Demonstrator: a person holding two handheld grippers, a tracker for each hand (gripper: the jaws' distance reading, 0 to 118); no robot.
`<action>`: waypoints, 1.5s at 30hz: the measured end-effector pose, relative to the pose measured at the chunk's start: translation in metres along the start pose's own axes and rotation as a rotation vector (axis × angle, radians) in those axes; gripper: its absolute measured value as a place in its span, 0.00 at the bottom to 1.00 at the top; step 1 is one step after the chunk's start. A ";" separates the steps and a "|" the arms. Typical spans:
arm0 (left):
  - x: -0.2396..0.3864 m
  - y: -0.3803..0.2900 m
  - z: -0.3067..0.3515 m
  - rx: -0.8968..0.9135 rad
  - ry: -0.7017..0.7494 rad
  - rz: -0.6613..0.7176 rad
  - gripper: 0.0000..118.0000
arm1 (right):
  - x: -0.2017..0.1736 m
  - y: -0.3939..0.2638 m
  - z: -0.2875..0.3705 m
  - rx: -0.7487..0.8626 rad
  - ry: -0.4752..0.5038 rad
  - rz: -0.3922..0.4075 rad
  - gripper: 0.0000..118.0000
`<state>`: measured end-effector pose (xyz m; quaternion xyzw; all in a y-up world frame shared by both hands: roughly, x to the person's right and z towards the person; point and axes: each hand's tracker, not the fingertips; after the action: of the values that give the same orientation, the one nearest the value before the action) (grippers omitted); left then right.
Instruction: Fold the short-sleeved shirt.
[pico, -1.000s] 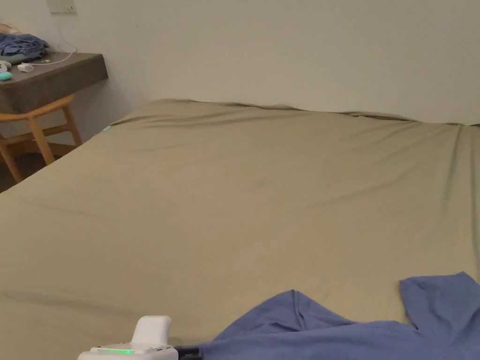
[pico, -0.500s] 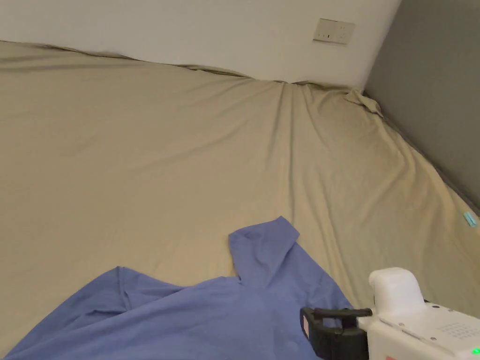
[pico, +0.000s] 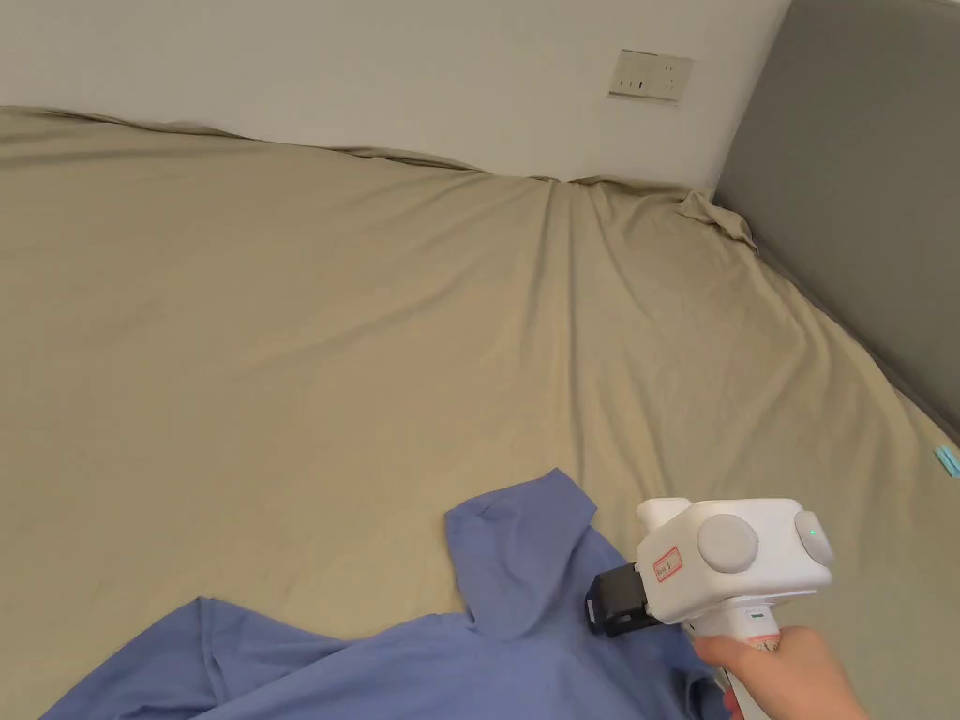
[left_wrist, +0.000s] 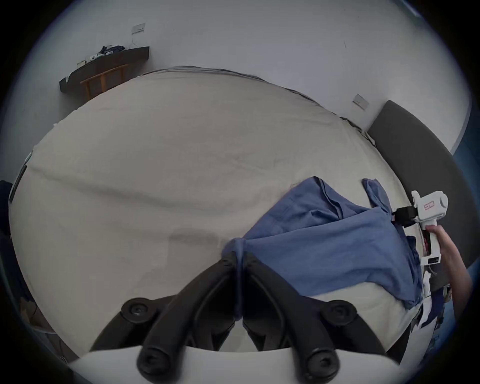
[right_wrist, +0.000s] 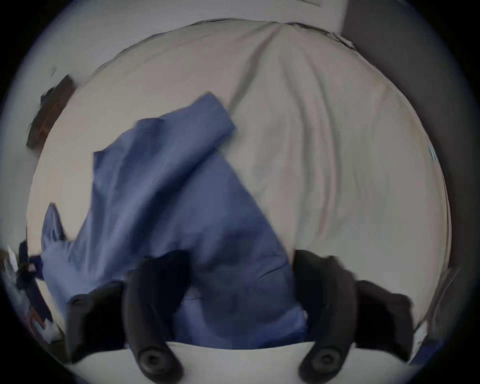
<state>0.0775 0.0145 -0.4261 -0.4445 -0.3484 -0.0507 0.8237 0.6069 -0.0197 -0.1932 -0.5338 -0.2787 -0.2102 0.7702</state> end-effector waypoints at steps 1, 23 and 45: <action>-0.002 0.003 -0.002 0.006 -0.012 0.004 0.01 | -0.002 -0.004 0.006 0.013 0.003 0.006 0.51; 0.140 0.176 0.259 0.678 -0.320 -0.344 0.01 | -0.003 -0.125 0.460 1.104 -0.131 0.020 0.04; 0.143 0.382 0.374 0.891 -0.070 -0.369 0.01 | 0.019 0.056 0.603 1.326 -0.089 -0.024 0.04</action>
<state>0.1379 0.5629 -0.4687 0.0194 -0.4370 -0.0270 0.8988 0.5324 0.5659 -0.0548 0.0481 -0.3865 0.0193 0.9209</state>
